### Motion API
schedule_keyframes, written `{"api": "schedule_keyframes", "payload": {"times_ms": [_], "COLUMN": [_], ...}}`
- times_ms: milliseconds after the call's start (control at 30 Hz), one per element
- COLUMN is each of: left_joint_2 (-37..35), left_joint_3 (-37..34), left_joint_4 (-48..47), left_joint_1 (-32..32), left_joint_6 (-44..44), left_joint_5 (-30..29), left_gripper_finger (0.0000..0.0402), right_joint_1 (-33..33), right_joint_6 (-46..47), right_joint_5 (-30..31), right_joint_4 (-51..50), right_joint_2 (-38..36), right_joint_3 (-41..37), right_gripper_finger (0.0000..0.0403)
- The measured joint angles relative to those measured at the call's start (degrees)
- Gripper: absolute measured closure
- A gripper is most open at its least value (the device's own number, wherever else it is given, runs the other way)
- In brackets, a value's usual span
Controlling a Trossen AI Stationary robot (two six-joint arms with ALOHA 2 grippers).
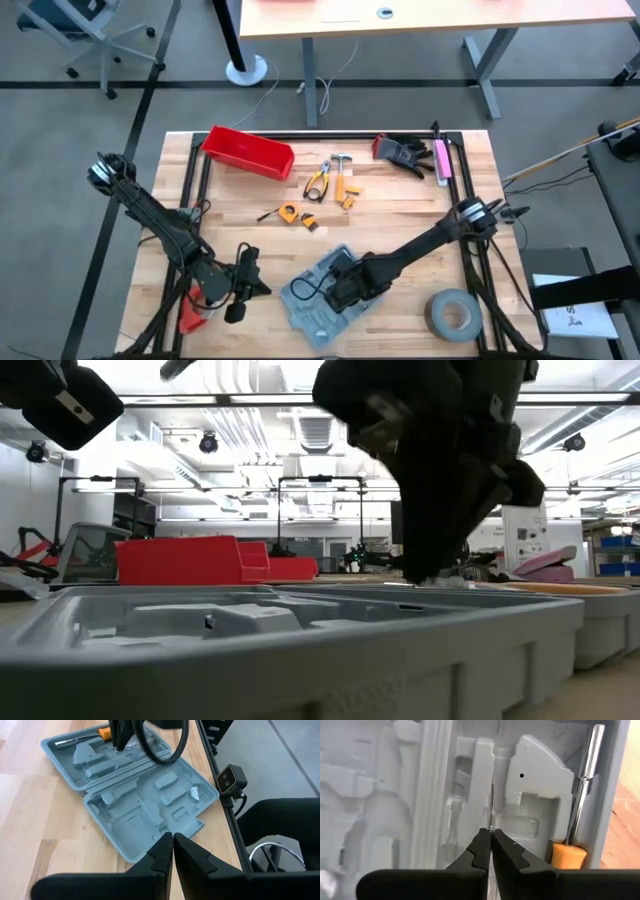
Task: Prefit tool cases
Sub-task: Put the transparent flathead screwdriver into the prefit tool case
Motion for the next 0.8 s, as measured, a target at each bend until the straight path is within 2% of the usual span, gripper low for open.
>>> {"api": "schedule_keyframes", "payload": {"times_ms": [800], "left_joint_2": [0.0], "left_joint_3": [0.13], "left_joint_4": [0.05], "left_joint_1": [0.0], "left_joint_6": [0.0], "left_joint_5": [-0.02], "left_gripper_finger": [0.0381], "right_joint_1": [0.26], "right_joint_6": [1.83], "right_joint_5": [-6.36], "right_joint_4": [5.93], "right_joint_2": [-1.35], "right_joint_3": [0.22], "right_gripper_finger": [0.0403]}}
